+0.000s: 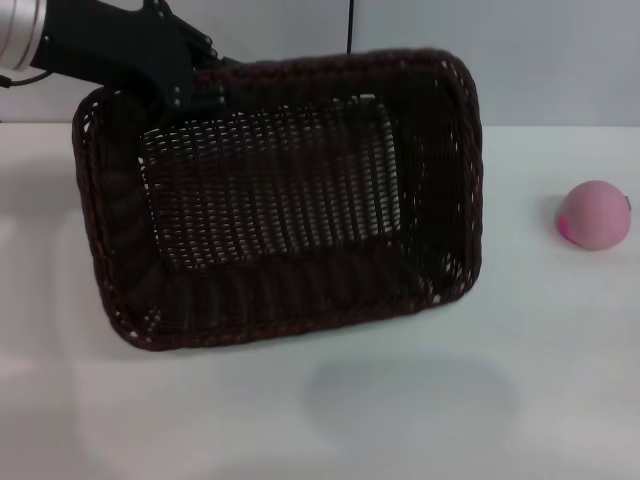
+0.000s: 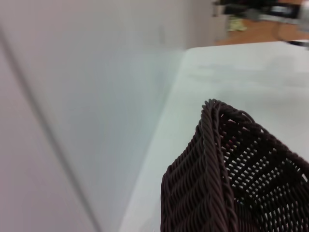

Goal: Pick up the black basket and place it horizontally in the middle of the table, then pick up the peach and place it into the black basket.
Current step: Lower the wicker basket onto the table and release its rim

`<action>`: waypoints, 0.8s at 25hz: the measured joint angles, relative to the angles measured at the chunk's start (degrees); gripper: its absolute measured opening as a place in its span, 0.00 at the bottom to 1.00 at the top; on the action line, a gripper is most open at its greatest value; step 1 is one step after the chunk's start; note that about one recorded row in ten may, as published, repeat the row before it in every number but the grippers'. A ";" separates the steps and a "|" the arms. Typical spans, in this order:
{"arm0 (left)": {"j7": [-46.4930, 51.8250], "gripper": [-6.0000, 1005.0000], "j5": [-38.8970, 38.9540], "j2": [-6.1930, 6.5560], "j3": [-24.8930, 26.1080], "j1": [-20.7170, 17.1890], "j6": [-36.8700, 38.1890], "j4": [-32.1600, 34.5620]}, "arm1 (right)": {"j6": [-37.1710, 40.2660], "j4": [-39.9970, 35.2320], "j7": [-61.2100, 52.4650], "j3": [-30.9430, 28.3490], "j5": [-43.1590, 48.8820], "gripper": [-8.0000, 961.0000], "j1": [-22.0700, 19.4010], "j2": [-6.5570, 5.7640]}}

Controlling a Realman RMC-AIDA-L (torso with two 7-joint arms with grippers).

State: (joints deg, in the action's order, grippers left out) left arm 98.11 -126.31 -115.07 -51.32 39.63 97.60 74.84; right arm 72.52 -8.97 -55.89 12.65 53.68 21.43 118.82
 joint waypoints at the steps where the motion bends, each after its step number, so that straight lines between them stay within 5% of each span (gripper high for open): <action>1: -0.72 0.20 0.43 0.25 -0.01 0.10 1.17 0.00 | 0.00 0.10 -0.01 0.00 0.00 0.77 0.00 0.02; 7: -4.14 0.21 2.55 0.57 -0.06 1.47 7.21 -0.72 | -0.02 0.73 -0.04 0.01 -0.06 0.76 -0.17 0.09; 20: -8.93 0.26 2.31 -1.31 -0.67 4.14 7.28 -9.88 | 0.02 1.41 -0.09 0.01 -0.08 0.76 -0.37 0.09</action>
State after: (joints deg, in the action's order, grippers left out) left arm 89.18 -124.00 -116.38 -51.99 43.77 104.88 64.96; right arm 72.54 -7.55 -55.98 12.66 53.61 21.05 118.92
